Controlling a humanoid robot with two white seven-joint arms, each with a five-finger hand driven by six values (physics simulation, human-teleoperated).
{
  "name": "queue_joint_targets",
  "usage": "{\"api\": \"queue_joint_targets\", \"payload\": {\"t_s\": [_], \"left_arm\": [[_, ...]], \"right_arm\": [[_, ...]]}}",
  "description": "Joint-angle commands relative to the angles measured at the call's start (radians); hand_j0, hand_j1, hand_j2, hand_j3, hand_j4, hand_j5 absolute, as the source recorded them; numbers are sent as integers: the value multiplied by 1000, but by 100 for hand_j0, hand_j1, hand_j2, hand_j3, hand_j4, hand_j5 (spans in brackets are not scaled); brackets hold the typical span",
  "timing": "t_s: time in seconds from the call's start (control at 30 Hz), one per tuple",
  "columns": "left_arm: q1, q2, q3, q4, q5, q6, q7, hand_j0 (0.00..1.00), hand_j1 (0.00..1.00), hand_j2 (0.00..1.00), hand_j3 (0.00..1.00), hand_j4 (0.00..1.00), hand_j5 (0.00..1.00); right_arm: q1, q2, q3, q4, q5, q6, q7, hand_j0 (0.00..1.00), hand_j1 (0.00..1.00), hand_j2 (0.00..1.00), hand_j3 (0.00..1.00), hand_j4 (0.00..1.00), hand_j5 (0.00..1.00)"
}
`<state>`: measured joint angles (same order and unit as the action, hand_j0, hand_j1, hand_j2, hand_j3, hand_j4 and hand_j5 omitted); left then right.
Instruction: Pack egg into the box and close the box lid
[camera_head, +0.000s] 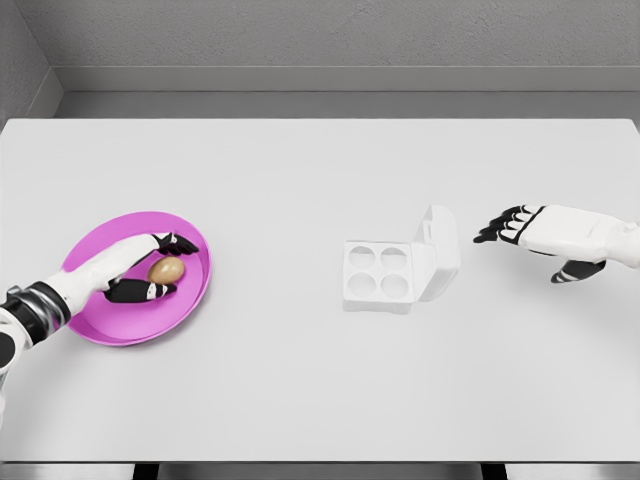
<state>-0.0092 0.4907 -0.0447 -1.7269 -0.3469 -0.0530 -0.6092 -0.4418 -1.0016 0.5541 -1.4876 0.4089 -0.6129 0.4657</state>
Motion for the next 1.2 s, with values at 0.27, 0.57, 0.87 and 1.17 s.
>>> {"api": "queue_joint_targets", "payload": {"t_s": [0.27,0.57,0.87,1.17], "left_arm": [[0,2,6,0,0,-4,-2,48,48,48,48,48,48],[0,0,23,-28,5,-4,-2,34,34,34,34,34,34],[0,-6,49,-74,8,-5,-2,31,31,31,31,31,31],[-20,-31,46,-74,11,-10,-2,31,31,31,31,31,31]], "right_arm": [[2,-2,0,0,-5,2,-1,100,100,100,100,100,100],[3,-2,0,-2,-7,2,-1,100,100,100,100,100,100],[3,-2,0,-3,-9,2,-1,100,100,100,100,100,100],[2,0,0,-2,-9,2,-2,100,100,100,100,100,100]]}}
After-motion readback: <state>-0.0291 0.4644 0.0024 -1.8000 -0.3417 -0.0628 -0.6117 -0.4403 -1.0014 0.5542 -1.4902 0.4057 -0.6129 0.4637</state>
